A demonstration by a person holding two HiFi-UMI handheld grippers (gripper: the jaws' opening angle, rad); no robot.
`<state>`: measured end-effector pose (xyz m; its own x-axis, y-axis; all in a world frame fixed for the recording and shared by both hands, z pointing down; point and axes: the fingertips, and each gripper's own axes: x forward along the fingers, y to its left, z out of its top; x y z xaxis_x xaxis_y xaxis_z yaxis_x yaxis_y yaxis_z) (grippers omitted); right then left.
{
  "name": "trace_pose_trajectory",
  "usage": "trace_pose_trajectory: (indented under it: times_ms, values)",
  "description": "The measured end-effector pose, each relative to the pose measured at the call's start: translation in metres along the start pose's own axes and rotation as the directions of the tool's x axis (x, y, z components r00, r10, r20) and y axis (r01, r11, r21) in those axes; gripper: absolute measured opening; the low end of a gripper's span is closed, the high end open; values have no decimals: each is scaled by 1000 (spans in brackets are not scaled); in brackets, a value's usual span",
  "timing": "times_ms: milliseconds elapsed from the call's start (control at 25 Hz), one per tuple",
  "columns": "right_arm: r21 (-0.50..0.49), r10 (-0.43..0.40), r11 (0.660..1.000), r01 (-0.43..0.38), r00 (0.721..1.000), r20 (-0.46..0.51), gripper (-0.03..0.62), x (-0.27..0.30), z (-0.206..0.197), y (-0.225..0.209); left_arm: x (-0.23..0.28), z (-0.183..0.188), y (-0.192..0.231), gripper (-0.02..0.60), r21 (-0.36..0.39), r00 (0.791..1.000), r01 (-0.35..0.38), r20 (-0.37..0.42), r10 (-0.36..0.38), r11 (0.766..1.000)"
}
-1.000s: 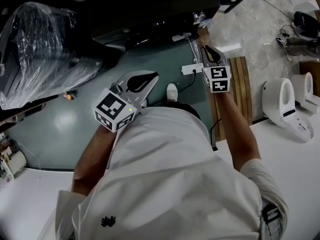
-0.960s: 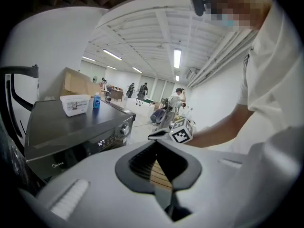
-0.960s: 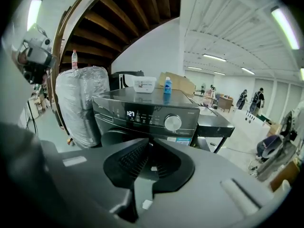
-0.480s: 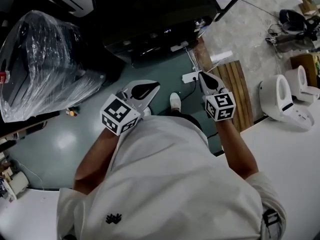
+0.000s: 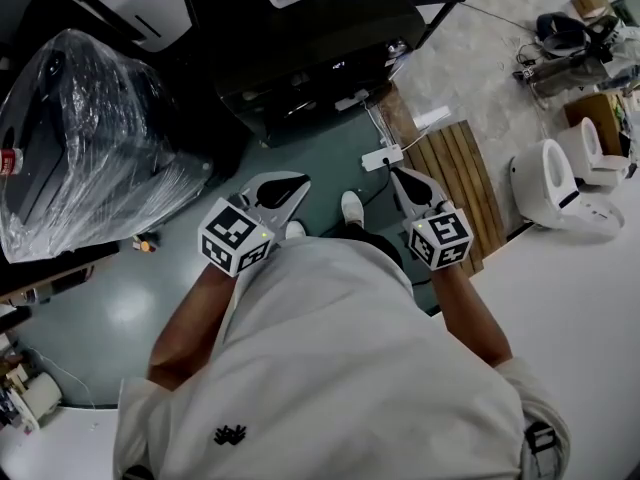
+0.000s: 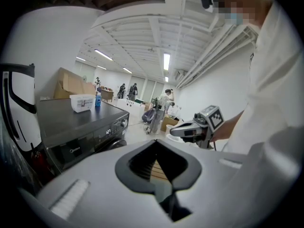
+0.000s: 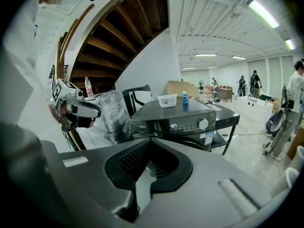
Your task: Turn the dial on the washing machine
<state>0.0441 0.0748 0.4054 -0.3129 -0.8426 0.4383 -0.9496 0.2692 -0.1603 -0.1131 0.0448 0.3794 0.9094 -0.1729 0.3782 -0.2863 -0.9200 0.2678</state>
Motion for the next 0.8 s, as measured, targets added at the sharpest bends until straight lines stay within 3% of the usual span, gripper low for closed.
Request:
trace_pose_trajectory:
  times_ms: [400, 800]
  values:
    - [-21, -18, 1000, 19, 999, 26, 2, -12, 0, 46, -35, -20, 0, 55, 3, 1000, 13, 10, -13, 1000]
    - [-33, 17, 999, -16, 1000, 23, 2, -6, -4, 81, -69, -43, 4, 55, -27, 1000, -25, 17, 25, 999]
